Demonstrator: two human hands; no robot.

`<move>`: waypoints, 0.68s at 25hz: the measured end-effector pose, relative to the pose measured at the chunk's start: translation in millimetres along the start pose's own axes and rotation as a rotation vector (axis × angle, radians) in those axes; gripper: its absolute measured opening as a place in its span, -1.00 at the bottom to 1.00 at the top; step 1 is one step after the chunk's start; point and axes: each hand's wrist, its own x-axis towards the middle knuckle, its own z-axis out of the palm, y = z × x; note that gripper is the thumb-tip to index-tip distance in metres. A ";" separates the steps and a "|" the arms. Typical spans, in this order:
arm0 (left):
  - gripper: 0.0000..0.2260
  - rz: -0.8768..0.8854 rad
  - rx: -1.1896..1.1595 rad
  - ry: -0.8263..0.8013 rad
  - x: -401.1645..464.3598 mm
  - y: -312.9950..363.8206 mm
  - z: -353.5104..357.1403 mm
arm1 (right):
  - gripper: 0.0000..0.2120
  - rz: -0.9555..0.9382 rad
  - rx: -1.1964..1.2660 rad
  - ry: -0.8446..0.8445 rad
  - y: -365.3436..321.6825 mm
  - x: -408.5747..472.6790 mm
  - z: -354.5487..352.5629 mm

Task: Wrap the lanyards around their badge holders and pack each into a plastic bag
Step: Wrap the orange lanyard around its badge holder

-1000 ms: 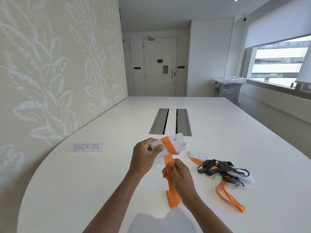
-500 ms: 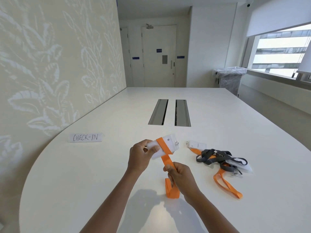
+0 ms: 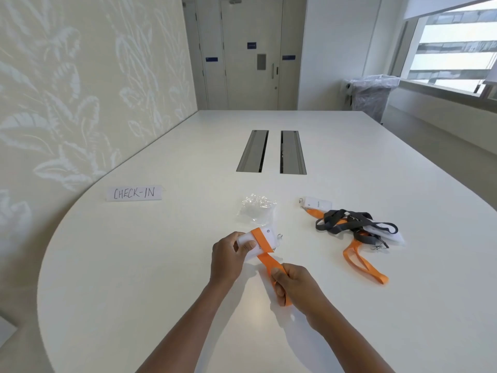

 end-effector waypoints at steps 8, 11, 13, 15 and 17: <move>-0.83 0.053 -0.022 -0.059 -10.1 -14.1 5.5 | -0.66 0.022 -0.067 0.042 -28.0 -6.3 -9.3; -0.82 0.086 -0.063 -0.106 -13.4 -15.9 5.4 | -0.69 -0.040 -0.210 0.048 -61.3 -0.6 -24.3; -0.81 0.112 -0.072 -0.136 -14.9 -16.8 5.4 | -0.79 -0.110 -0.458 0.069 -84.8 6.1 -32.3; -0.81 0.120 -0.064 -0.159 -16.1 -18.4 6.4 | -0.83 -0.177 -0.673 0.109 -104.7 14.0 -35.3; -0.87 0.113 -0.045 -0.175 -16.6 -20.5 7.6 | -0.84 -0.255 -0.763 0.152 -118.8 23.8 -35.1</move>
